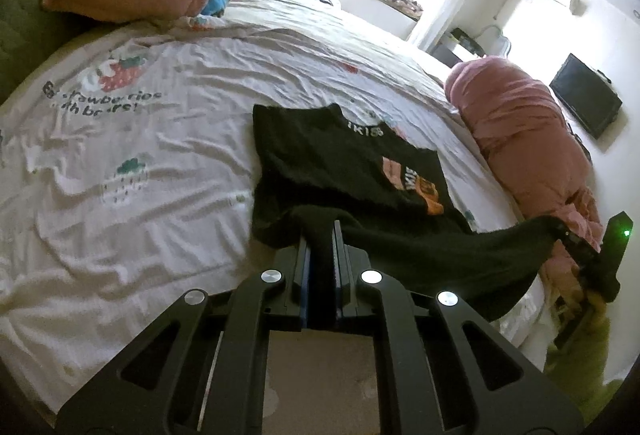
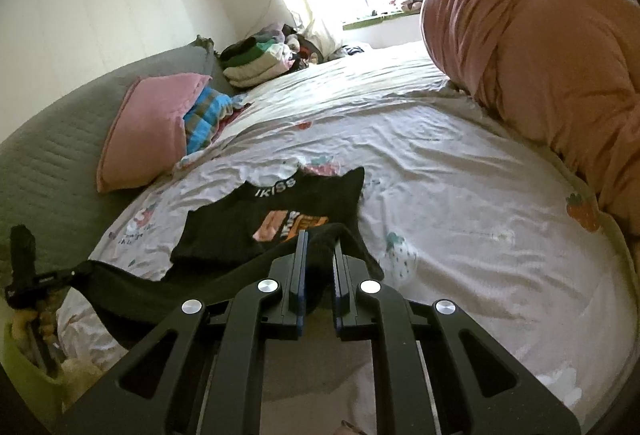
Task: Fold small clothes
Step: 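Lift the hem with both tools and fold it toward the collar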
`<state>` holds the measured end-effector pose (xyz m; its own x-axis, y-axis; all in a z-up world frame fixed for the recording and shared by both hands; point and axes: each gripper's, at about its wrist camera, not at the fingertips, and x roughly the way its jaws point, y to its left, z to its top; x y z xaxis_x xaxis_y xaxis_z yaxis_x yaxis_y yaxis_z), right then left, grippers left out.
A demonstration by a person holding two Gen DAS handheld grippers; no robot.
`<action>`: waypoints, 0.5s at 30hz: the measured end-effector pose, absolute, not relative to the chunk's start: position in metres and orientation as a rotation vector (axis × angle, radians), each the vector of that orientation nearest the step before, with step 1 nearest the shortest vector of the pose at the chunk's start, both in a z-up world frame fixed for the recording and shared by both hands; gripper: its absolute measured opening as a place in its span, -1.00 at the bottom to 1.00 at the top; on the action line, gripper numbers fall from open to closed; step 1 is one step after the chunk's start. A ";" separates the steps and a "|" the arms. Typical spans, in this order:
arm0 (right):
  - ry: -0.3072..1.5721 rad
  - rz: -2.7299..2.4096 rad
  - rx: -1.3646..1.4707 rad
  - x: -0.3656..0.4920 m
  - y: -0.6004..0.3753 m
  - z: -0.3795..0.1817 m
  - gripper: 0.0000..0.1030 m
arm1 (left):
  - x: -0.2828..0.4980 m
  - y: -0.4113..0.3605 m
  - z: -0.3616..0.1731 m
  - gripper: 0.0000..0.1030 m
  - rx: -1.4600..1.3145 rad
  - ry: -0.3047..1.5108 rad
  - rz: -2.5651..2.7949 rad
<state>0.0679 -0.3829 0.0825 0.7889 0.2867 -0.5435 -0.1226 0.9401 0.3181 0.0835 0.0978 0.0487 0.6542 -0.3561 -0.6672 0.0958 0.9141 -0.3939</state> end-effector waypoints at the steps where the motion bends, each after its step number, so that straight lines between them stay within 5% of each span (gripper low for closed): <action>1: 0.627 0.218 0.272 0.073 -0.382 0.083 -0.83 | 0.087 0.099 0.049 -0.95 -0.344 0.818 -0.259; 15: 0.620 0.159 0.216 0.120 -0.370 0.089 -0.83 | 0.131 0.098 0.052 -0.95 -0.335 0.782 -0.213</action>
